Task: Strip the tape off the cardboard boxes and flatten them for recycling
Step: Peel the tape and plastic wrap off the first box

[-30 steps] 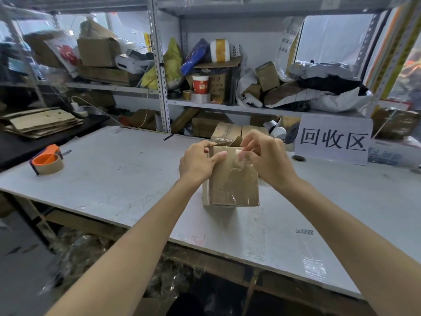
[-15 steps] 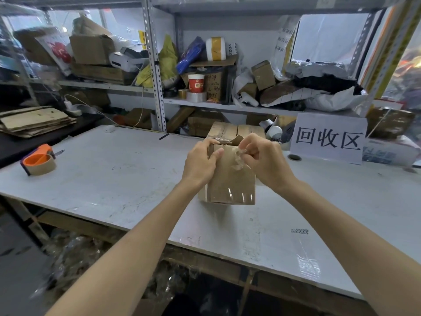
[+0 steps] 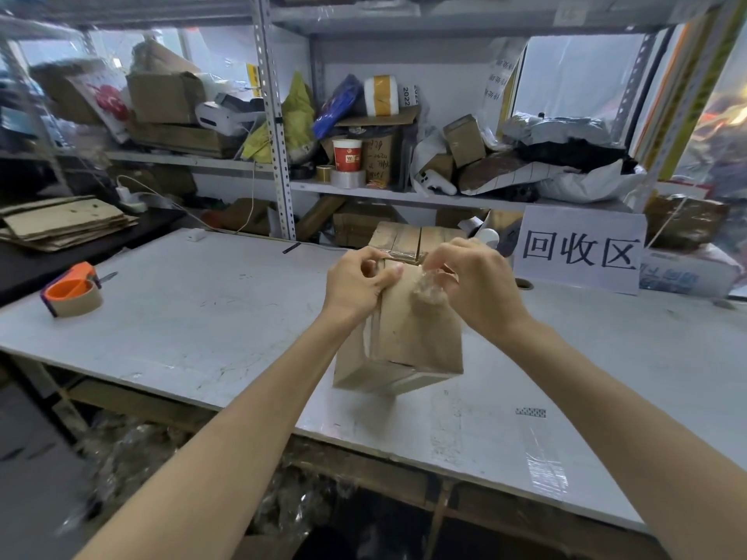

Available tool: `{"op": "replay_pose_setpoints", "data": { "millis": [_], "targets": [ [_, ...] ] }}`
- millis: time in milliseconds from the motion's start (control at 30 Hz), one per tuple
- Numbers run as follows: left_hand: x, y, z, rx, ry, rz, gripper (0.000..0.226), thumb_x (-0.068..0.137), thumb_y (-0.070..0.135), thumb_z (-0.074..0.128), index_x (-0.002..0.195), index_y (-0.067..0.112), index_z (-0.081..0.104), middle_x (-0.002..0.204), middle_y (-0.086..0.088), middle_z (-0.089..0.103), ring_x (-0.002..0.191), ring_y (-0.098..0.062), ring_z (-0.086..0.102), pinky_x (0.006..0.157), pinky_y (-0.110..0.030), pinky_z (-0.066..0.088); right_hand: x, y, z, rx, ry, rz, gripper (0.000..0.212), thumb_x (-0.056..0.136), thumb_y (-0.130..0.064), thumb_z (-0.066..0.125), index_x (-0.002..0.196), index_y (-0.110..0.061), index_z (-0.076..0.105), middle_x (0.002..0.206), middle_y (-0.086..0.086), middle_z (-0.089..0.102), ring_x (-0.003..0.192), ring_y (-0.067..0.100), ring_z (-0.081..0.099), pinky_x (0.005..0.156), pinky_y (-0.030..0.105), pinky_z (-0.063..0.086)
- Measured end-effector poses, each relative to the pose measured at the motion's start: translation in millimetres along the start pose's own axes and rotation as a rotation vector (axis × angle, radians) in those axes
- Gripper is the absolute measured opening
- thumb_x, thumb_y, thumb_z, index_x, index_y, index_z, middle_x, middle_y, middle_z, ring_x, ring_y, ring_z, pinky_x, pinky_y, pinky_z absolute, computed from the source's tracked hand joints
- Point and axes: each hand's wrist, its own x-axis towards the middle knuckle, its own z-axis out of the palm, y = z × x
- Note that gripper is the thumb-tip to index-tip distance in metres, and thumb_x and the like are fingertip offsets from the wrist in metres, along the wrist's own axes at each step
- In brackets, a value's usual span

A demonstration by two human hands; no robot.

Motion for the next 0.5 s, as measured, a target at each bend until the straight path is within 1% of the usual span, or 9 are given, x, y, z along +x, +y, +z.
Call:
{"op": "replay_pose_setpoints", "data": {
  "millis": [33,100,167,200,233,300,367,433,500],
  "targets": [
    [-1,0,-1,0.000,0.003,-0.003,0.027,0.090,0.035,0.070,0.108,0.016,0.072,0.101,-0.006,0.067,0.094,-0.017,0.060,0.083,-0.031,0.053,-1,0,0,-0.009,-0.006,-0.008,0.014,0.081,-0.004,0.070,0.088,-0.015,0.074,0.086,0.000,0.069,0.088,0.018,0.057,0.071,0.023,0.038],
    [-2,-2,-4,0.020,0.017,-0.008,0.029,0.090,0.036,0.069,0.111,0.016,0.070,0.101,-0.002,0.065,0.098,-0.019,0.060,0.086,-0.035,0.054,-2,2,-3,0.069,-0.097,0.006,0.018,0.082,-0.016,0.072,0.100,-0.017,0.075,0.092,-0.002,0.069,0.090,0.016,0.056,0.074,0.026,0.043],
    [-3,-4,-7,0.046,0.010,0.002,0.034,0.090,0.038,0.069,0.115,0.015,0.068,0.104,-0.001,0.063,0.100,-0.020,0.060,0.085,-0.033,0.054,-4,3,-5,0.089,-0.211,-0.015,0.038,0.075,-0.026,0.080,0.110,-0.015,0.071,0.100,0.001,0.065,0.084,0.016,0.059,0.073,0.029,0.049],
    [-4,-5,-8,0.059,-0.011,0.013,0.039,0.089,0.040,0.070,0.118,0.015,0.067,0.108,-0.001,0.061,0.102,-0.019,0.059,0.084,-0.030,0.053,-6,4,-4,0.063,-0.226,-0.022,0.044,0.071,-0.027,0.082,0.111,-0.014,0.070,0.102,0.002,0.062,0.082,0.017,0.059,0.072,0.029,0.048],
    [-5,-6,-8,0.072,-0.035,0.025,0.042,0.087,0.040,0.072,0.121,0.016,0.064,0.112,-0.001,0.059,0.103,-0.017,0.057,0.083,-0.026,0.051,-7,4,-2,0.044,-0.204,-0.017,0.044,0.071,-0.025,0.083,0.110,-0.012,0.070,0.102,0.003,0.060,0.081,0.018,0.059,0.072,0.028,0.047],
    [-7,-7,-7,0.080,-0.062,0.048,0.047,0.084,0.039,0.075,0.125,0.019,0.061,0.115,0.001,0.056,0.103,-0.013,0.053,0.078,-0.018,0.046,-8,3,1,0.039,-0.144,0.008,0.033,0.076,-0.018,0.078,0.107,-0.009,0.070,0.101,0.005,0.058,0.081,0.019,0.057,0.073,0.026,0.043],
    [-7,-7,-5,0.088,-0.058,0.071,0.047,0.084,0.037,0.075,0.125,0.018,0.061,0.115,0.001,0.056,0.103,-0.012,0.053,0.075,-0.013,0.043,-7,3,0,0.033,-0.152,0.005,0.022,0.083,-0.013,0.070,0.105,-0.006,0.071,0.099,0.006,0.061,0.083,0.019,0.056,0.074,0.025,0.040],
    [-5,-8,-6,0.085,-0.028,0.070,0.046,0.085,0.036,0.075,0.125,0.017,0.061,0.115,-0.001,0.058,0.102,-0.014,0.054,0.078,-0.017,0.047,-6,1,-2,0.029,-0.222,-0.041,0.013,0.088,-0.008,0.063,0.097,-0.003,0.072,0.090,0.007,0.062,0.081,0.020,0.054,0.073,0.028,0.040],
    [-3,-10,-9,0.059,-0.006,0.029,0.042,0.087,0.035,0.073,0.122,0.016,0.061,0.115,-0.003,0.058,0.103,-0.016,0.055,0.082,-0.024,0.049,-5,2,-6,0.083,-0.299,-0.029,0.017,0.090,-0.002,0.057,0.080,-0.006,0.071,0.074,0.001,0.059,0.075,0.020,0.051,0.071,0.031,0.038]
  ]
}}
